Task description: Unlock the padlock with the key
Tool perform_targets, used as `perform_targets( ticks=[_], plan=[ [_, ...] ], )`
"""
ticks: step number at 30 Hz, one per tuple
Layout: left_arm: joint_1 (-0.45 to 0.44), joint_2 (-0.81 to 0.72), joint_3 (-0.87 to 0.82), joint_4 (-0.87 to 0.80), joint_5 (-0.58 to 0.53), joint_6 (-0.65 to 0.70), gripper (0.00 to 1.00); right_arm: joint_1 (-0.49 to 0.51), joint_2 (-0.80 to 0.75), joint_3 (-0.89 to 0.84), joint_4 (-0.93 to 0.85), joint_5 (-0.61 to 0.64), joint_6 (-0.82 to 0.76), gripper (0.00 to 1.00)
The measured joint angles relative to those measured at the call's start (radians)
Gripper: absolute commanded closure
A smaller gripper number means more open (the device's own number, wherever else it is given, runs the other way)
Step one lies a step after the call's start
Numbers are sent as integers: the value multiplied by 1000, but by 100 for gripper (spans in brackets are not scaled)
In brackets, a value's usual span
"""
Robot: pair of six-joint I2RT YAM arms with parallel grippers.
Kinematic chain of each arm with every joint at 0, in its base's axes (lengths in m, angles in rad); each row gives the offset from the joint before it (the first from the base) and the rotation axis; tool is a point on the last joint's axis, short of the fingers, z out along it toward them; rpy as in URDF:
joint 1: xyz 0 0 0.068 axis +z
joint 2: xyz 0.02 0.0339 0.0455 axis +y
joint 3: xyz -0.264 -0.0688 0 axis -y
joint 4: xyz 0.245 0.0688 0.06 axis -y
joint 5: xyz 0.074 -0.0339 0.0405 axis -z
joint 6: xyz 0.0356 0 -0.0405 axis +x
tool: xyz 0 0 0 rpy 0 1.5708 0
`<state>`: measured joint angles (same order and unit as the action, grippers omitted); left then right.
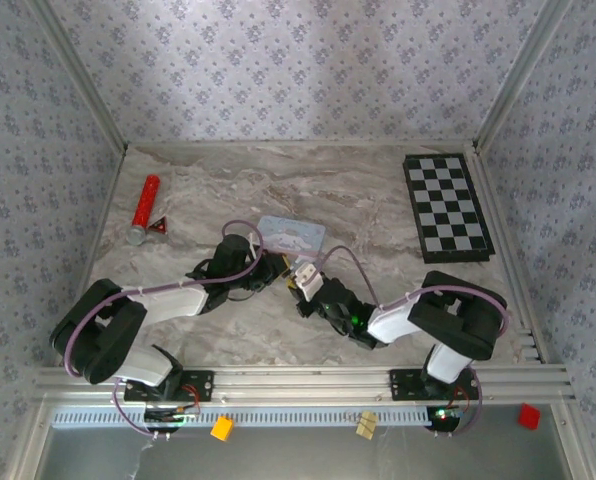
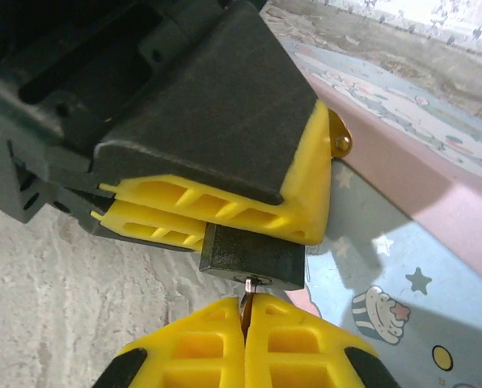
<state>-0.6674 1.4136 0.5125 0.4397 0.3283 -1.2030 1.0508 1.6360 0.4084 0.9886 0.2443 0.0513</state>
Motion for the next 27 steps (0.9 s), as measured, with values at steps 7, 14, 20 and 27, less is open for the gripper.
perform_targets(
  ticks=[7, 14, 20, 27],
  plan=[
    [0, 8, -20, 34, -2, 10, 55, -22, 9, 4, -13, -55, 139, 100],
    [22, -74, -36, -25, -26, 53, 29, -31, 44, 4, -37, -58, 200, 100],
    [84, -204, -50, -146, -71, 95, 29, -43, 63, 4, -34, -70, 245, 100],
    [113, -274, 6, -429, -203, 249, 29, -78, 76, 4, -16, -103, 369, 100]
  ],
)
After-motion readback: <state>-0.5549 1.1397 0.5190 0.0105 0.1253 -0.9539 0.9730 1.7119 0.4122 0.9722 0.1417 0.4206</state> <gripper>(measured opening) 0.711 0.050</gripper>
